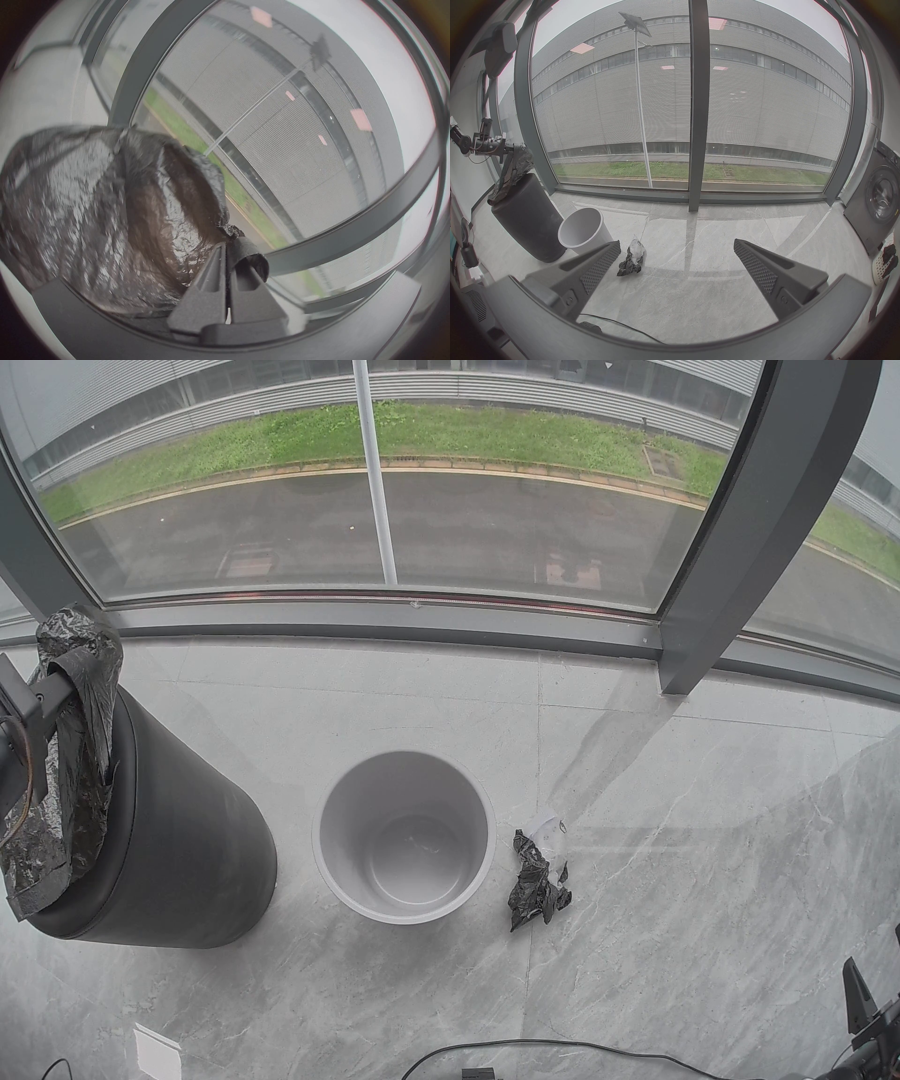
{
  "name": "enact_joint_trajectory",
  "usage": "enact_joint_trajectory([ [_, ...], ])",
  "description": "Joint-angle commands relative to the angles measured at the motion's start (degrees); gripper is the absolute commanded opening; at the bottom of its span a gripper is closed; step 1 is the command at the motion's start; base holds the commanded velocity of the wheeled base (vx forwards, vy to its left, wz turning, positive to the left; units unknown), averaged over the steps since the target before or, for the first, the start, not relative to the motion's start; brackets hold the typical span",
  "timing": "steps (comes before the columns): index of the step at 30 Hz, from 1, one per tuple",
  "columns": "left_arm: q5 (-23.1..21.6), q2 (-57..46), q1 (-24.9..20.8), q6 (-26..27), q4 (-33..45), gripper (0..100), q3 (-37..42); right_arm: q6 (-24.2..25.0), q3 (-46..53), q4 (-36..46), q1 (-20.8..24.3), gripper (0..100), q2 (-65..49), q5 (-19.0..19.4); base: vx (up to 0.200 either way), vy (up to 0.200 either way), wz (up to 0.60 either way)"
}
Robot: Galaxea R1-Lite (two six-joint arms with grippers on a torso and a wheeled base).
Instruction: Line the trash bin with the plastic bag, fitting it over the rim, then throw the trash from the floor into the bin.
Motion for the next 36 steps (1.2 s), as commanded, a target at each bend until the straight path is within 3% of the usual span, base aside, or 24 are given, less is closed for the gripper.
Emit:
enact_joint_trajectory([
  [1, -10.98, -3.60, 1.51, -12.09, 6.14, 0, -2.91, 0.06, 1.01, -0.03, 0.00, 100, -0.93, -0.01, 0.000, 0.000, 0.00],
  [2, -15.20, -3.33, 1.77, -15.69, 6.14, 0, -2.83, 0.06, 1.01, -0.03, 0.00, 100, -0.93, -0.01, 0.000, 0.000, 0.00],
  [9, -26.71, -1.40, 2.12, -24.66, 5.96, 0, -2.65, -0.55, 1.01, 0.05, 0.09, 100, -0.93, 0.08, 0.000, 0.000, 0.00],
  [14, -31.20, 1.59, 1.59, -25.54, 5.00, 0, -3.44, -2.05, 0.92, 0.14, 0.18, 100, -0.05, 0.52, 0.000, 0.000, 0.00],
  [21, -31.20, 7.48, -1.04, -25.45, 4.73, 0, -6.52, -2.13, 0.92, 0.05, 2.29, 100, 2.85, 1.40, 0.000, 0.000, 0.00],
  [26, -28.82, 11.43, -6.32, -24.39, 4.73, 0, -10.38, -0.90, -0.75, -0.65, 2.29, 100, 3.12, 1.57, 0.000, 0.000, 0.00],
  [27, -27.24, 11.96, -9.30, -23.69, 4.82, 0, -11.97, 5.07, -12.00, -1.00, 2.90, 100, 6.90, 1.75, 0.000, 0.000, 0.00],
  [29, -26.01, 12.14, -11.94, -22.90, 4.91, 0, -13.29, 11.40, -22.98, -0.21, 3.16, 100, 13.40, 1.75, 0.000, 0.000, 0.00],
  [32, -24.69, 12.49, -15.02, -21.85, 4.91, 0, -14.87, 9.82, -31.33, -0.39, 3.16, 100, 24.47, 1.92, 0.000, 0.000, 0.00],
  [36, -23.73, 13.72, -17.48, -20.35, 5.52, 0, -17.68, 7.45, -32.65, -5.31, 3.96, 100, 38.71, 1.75, 0.000, 0.000, 0.00],
])
